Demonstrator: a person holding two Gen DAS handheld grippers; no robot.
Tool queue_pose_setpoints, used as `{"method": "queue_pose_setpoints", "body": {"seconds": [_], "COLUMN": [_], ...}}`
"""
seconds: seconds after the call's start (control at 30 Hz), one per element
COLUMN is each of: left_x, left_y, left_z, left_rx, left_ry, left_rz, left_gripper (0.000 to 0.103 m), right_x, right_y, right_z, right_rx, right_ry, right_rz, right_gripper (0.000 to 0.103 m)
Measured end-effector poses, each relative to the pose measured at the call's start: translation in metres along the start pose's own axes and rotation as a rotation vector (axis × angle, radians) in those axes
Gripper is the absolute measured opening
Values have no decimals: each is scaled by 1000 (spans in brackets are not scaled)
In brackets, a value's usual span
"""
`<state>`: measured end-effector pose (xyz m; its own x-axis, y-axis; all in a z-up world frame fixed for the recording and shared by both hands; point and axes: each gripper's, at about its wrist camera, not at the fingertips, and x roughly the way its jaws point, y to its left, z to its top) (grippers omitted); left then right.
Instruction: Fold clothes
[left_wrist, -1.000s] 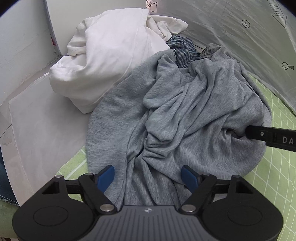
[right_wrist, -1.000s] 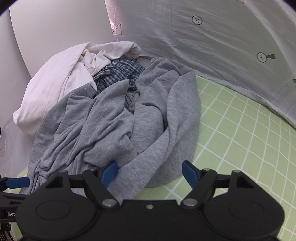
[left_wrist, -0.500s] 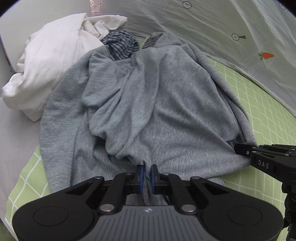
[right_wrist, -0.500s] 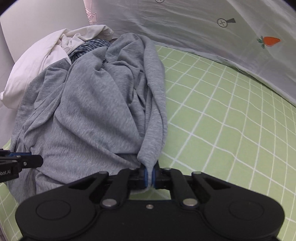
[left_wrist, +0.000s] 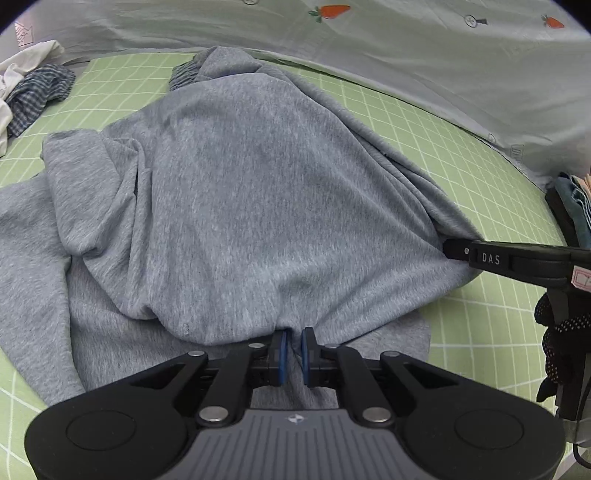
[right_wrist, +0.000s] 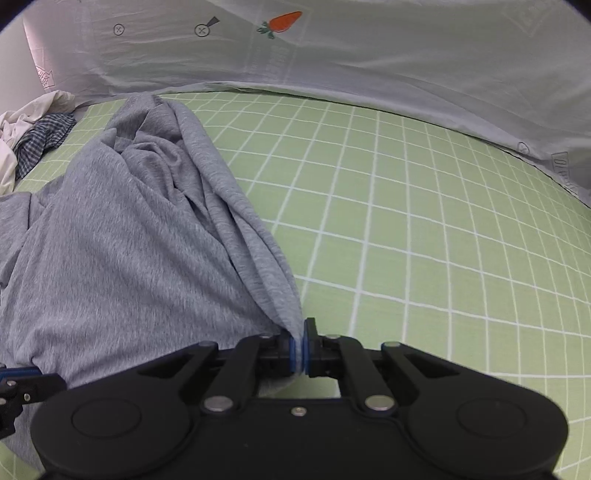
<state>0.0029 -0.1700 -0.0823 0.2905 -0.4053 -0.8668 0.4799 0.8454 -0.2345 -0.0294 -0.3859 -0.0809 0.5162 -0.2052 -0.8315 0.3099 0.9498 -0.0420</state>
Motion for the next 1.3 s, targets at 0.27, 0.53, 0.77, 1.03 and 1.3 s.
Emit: {"method": "queue_pose_setpoints", "body": {"seconds": [0.27,0.53,0.77,1.03,1.3], "left_x": [-10,-61,-74,-52,-27], "left_y": [-48,17,96,163,174], "left_z": [-18,2,15,44,48], "left_rx": [79,-138,-239,-277,-260], "left_ry": [-2,-157,-179,-125,-52], "left_rz": [-32,98,205,221,180], "left_gripper": [16,33,44,45,45], "right_x": [-14,-35,-25,-27,-21], "right_y": [-80,-51,15,103,159], "right_z": [-23,-18,1,0,13], "right_rx": [136,128,94,-97,-162], "right_ry": [18,-101,-121,-196,-184], "right_rz": [-88,-74,2,-46,91], "right_gripper": [11,49,71,73,72]}}
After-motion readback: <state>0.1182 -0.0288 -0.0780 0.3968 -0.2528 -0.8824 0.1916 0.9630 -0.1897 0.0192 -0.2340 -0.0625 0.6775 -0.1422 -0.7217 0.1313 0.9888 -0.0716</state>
